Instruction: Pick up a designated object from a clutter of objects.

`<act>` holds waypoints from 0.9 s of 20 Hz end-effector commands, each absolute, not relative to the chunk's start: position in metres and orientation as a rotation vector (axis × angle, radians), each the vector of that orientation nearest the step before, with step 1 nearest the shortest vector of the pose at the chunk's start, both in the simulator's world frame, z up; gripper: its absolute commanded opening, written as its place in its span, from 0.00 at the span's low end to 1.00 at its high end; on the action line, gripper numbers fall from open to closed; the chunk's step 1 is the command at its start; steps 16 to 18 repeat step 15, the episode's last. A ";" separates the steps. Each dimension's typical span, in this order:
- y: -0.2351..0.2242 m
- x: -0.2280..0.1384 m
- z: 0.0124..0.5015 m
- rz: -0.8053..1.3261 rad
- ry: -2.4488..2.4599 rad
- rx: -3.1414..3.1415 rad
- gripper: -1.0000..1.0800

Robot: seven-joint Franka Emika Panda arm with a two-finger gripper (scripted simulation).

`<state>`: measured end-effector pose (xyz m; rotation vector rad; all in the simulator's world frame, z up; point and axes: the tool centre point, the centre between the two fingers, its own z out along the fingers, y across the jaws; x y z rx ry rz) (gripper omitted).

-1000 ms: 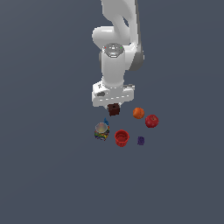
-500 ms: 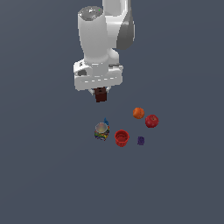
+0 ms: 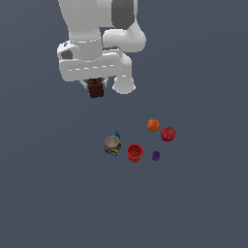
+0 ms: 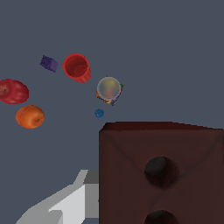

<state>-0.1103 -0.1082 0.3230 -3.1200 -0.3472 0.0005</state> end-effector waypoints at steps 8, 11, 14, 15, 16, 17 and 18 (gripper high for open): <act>-0.132 -0.112 0.357 0.000 -0.349 -3.122 0.00; -0.133 -0.111 0.358 0.000 -0.349 -3.122 0.00; -0.131 -0.110 0.356 0.000 -0.349 -3.122 0.00; -0.131 -0.110 0.356 0.000 -0.349 -3.122 0.00; -0.131 -0.110 0.356 0.000 -0.349 -3.122 0.00; -0.131 -0.110 0.356 0.000 -0.349 -3.122 0.00; -0.131 -0.110 0.356 0.000 -0.349 -3.122 0.00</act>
